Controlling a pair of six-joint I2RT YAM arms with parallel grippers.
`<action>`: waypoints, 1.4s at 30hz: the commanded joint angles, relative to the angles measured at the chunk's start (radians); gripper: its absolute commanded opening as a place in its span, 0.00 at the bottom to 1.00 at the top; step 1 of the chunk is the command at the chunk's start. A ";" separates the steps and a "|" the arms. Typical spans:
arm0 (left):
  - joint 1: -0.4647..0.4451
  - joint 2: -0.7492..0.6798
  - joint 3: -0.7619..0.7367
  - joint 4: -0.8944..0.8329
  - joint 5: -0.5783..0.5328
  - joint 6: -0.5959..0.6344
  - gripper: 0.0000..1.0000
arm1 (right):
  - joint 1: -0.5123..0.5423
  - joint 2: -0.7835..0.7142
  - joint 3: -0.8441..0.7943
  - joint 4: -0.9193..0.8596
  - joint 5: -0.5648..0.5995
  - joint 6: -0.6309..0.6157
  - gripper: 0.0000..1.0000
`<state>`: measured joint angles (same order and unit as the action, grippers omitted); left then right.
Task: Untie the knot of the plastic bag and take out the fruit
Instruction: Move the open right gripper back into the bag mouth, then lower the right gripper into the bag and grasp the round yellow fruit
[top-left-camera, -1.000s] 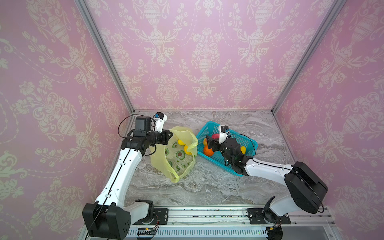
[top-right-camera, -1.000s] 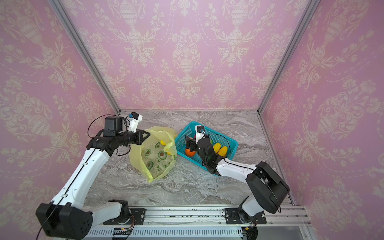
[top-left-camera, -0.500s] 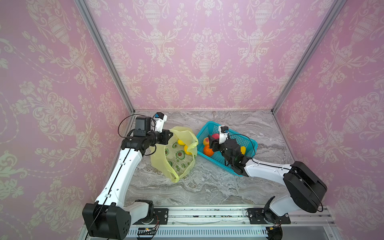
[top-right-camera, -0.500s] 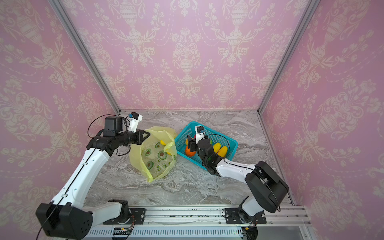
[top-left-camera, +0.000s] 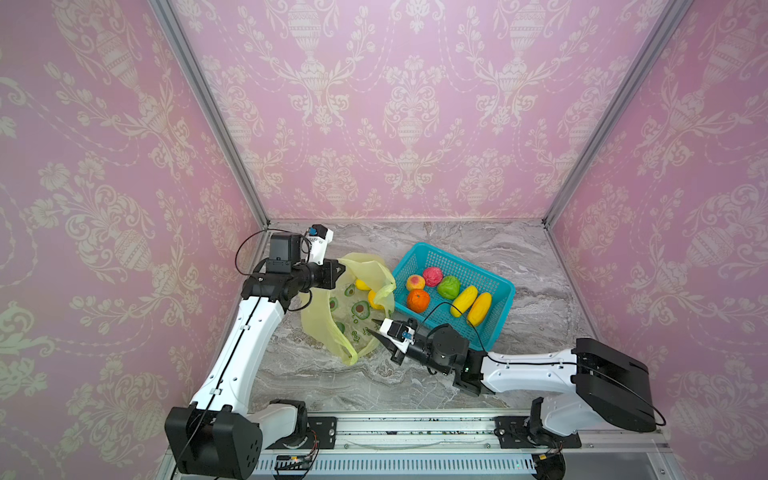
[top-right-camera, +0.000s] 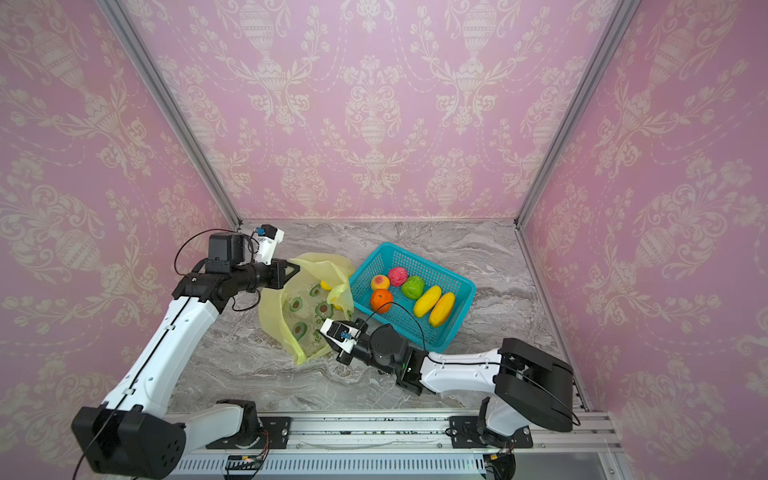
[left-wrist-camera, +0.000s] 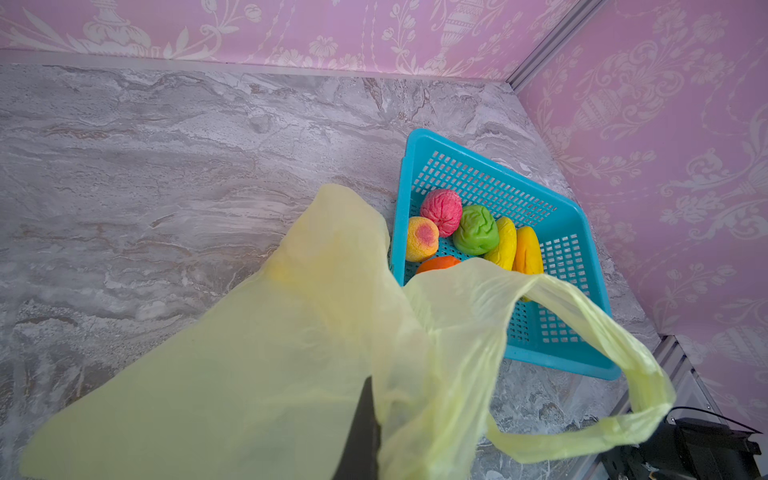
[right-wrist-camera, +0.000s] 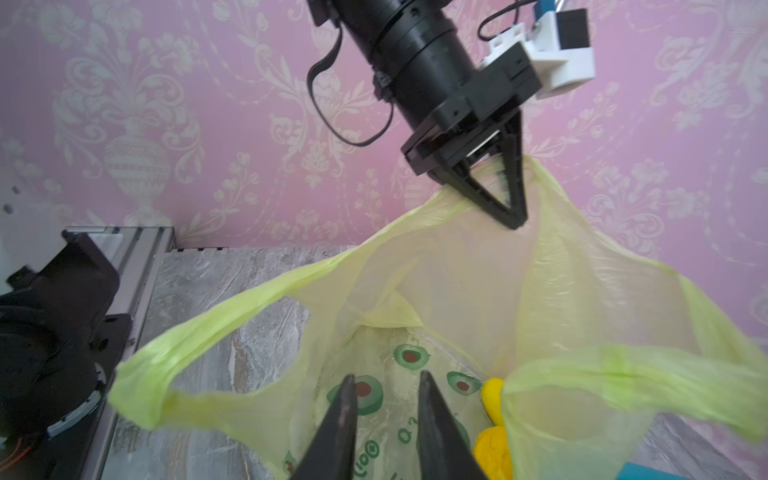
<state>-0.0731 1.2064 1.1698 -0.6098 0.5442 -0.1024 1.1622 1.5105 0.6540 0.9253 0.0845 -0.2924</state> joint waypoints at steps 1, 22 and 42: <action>0.009 0.007 0.022 -0.015 0.023 0.009 0.00 | 0.010 0.061 0.088 -0.063 -0.024 -0.118 0.19; 0.010 -0.007 0.021 -0.011 0.028 0.009 0.00 | -0.007 0.475 0.454 -0.270 0.119 -0.131 0.07; 0.013 -0.015 0.021 -0.008 0.028 0.007 0.00 | -0.080 0.555 0.561 -0.422 0.448 -0.215 0.08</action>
<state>-0.0677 1.2060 1.1698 -0.6102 0.5476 -0.1024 1.0927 2.0407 1.1450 0.5606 0.4435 -0.4751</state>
